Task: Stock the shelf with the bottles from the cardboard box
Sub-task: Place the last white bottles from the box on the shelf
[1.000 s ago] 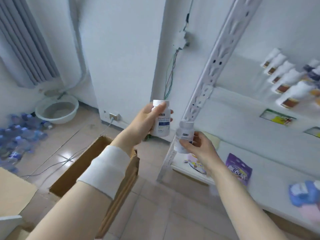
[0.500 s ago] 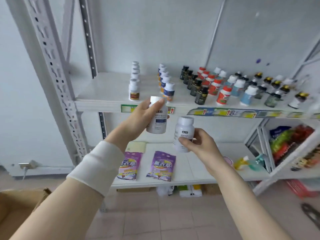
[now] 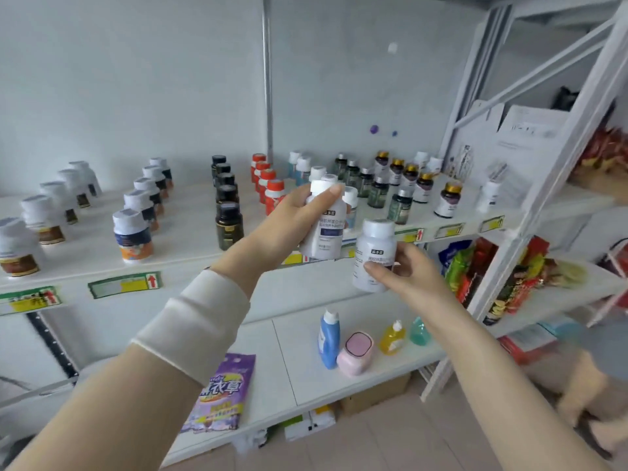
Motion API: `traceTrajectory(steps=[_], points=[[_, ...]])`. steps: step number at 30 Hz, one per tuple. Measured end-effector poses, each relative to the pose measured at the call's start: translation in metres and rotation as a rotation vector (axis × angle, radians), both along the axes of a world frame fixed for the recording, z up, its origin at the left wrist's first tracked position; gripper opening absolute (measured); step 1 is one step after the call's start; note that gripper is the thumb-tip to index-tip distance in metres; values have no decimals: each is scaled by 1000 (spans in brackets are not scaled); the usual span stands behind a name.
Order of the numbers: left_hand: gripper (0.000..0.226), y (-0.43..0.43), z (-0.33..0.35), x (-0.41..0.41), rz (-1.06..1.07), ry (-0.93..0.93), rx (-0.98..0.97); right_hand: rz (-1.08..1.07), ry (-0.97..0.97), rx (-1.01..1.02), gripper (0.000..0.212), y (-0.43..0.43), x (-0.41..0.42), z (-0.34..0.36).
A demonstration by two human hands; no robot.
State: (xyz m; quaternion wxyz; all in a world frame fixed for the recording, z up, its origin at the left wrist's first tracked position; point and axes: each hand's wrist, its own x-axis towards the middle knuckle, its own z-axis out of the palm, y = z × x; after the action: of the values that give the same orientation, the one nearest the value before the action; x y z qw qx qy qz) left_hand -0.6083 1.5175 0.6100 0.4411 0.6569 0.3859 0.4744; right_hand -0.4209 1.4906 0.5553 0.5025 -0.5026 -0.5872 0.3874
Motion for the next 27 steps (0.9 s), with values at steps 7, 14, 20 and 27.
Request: traceTrajectory(steps=[7,14,20,27], points=[[30,118,18,100,-74,10,-7,-90,-17,-3,37,99,101,17],[37,216,27,221,-84,67,12,-169,3,5,42,189,230,24],[39,292,34,331,-10,77,32,-99,8,59,42,270,343,44],[36,371,44,409,138,166,11,8,-18,88,41,369,420,65]])
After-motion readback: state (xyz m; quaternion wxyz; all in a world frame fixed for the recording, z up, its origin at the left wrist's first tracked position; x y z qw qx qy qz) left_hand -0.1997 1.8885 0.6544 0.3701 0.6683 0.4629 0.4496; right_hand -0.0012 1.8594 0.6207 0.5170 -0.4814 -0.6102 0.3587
